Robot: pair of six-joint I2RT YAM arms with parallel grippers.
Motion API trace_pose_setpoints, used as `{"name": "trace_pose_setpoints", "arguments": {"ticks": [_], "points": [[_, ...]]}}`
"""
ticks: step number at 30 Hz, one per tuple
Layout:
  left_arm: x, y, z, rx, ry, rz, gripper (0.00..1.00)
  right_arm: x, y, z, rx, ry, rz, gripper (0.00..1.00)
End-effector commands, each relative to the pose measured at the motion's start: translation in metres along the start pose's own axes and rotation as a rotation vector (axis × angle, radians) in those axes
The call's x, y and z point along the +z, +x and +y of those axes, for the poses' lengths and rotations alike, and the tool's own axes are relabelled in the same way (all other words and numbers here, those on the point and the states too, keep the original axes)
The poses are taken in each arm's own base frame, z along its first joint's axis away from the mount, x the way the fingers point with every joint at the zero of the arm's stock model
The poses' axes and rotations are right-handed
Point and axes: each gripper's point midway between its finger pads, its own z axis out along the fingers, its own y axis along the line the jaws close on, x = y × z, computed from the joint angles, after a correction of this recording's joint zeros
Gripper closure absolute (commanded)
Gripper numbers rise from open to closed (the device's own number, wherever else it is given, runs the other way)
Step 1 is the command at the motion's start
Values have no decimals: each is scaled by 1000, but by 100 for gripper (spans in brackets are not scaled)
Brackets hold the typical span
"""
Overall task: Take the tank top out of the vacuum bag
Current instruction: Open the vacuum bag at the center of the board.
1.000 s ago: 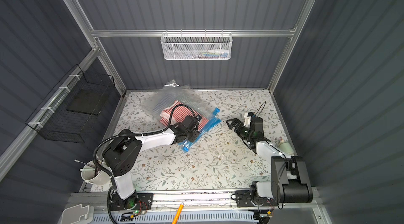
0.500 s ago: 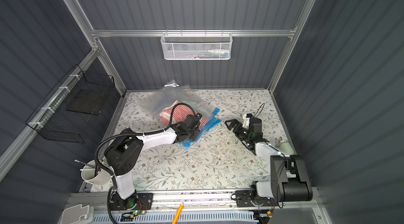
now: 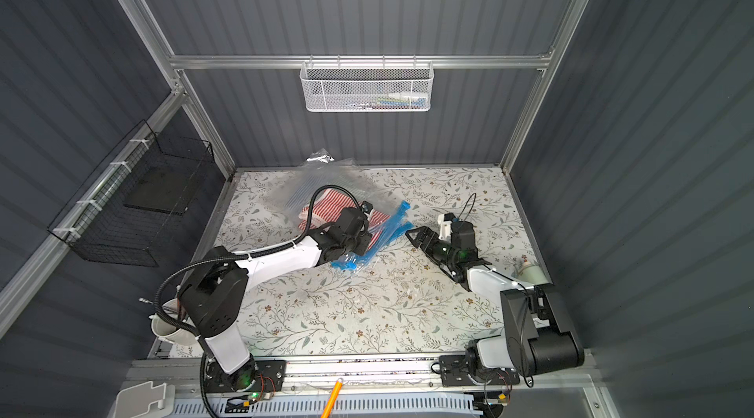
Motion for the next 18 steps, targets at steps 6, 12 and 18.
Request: {"name": "trace_pose_setpoints", "arguments": {"ticks": [6, 12, 18], "points": [[-17, -17, -19, -110, 137, -60, 100, 9, 11, 31, -13, -68, 21, 16], [-7, -10, -27, -146, 174, -44, 100, 15, 17, 50, -2, -112, 46, 31], [-4, -11, -39, -178, 237, -51, 100, 27, 24, 50, 8, -108, 72, 32]]}}
